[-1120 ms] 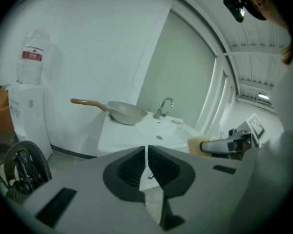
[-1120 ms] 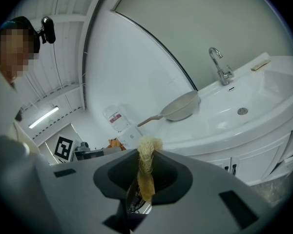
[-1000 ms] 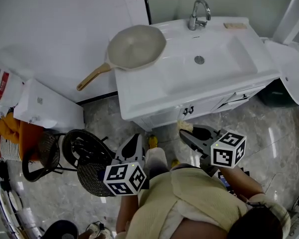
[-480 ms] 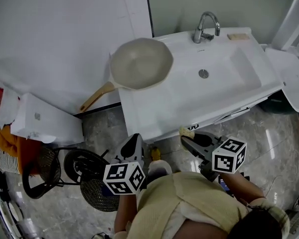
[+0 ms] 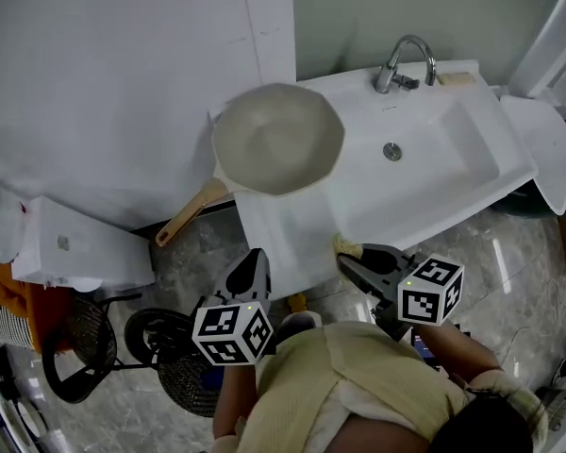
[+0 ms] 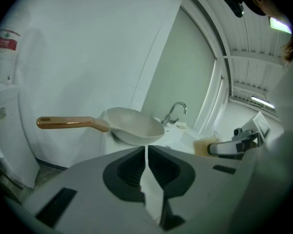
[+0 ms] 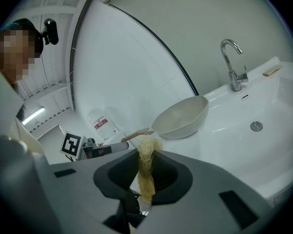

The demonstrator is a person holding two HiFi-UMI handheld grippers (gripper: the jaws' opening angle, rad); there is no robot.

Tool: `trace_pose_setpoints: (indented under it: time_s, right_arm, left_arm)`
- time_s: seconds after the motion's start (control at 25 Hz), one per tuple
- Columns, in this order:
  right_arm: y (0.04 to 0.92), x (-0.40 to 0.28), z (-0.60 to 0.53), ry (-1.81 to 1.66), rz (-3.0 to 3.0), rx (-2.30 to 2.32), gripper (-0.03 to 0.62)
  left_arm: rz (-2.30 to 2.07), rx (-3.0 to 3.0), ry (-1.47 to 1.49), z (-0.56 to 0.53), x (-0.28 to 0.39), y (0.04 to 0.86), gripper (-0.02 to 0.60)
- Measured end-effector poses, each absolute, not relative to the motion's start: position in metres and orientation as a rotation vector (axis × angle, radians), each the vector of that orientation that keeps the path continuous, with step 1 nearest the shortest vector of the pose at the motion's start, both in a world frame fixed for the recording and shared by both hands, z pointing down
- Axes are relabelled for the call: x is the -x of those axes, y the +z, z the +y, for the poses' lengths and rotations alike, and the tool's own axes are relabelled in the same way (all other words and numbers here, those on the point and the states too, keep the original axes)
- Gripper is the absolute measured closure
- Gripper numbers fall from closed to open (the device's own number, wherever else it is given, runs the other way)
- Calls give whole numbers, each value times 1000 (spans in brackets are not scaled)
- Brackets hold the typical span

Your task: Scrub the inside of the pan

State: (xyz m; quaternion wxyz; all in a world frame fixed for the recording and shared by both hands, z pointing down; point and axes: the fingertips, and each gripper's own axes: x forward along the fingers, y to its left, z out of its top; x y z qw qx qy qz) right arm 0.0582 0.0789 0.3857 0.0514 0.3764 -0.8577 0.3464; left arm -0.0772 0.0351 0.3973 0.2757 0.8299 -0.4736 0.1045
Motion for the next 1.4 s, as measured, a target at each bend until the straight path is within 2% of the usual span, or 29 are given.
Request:
trace_pose_setpoints:
  time_s: [0.44, 0.88, 1.4]
  right_arm:
    - [371, -25, 7, 927, -2628, -1184, 516]
    - [312, -32, -75, 657, -2733, -1211, 516]
    - [302, -27, -157, 530, -2770, -1079, 516]
  left_arm:
    - [-1252, -2246, 242, -16, 111, 397, 511]
    - [-1318, -2244, 215, -57, 110, 383, 511]
    - [-1480, -2149, 367, -89, 102, 405, 509]
